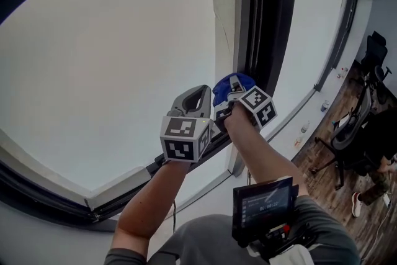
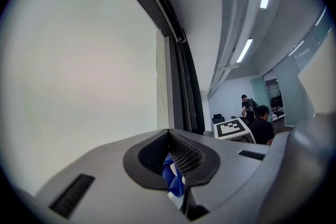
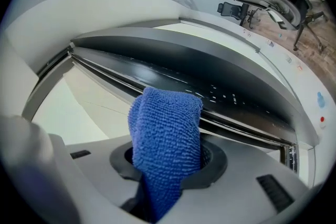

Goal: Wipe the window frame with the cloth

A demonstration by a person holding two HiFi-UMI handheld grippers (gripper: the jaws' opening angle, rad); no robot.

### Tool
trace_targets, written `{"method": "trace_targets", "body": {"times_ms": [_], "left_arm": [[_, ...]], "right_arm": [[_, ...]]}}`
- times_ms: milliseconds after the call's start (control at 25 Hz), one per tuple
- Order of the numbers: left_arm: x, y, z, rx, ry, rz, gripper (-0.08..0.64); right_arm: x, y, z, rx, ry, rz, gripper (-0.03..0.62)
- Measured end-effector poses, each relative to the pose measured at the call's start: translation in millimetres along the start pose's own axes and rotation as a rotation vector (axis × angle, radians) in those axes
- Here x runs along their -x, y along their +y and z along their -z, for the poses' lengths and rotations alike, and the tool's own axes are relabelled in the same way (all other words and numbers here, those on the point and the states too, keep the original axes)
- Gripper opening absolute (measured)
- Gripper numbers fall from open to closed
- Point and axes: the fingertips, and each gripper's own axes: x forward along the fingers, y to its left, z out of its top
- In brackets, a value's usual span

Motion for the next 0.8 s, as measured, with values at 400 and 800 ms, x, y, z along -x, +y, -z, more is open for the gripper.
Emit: {"method": "trace_targets", "body": {"times_ms": [400,800], "left_arm": [[-1.8,-4.0,-74.3,-0.079,-0.068,0.032,0.009],[-5.2,2.9,-111.5,-0.044,-0.097,0.043,0.009]], "right_arm": [[-4.6,96.6,-35.9,0.073,-0.003,-0.15,0.141],[-11.9,153.9,-61.8,0.102,-0.02,-0.23,0.141]]}}
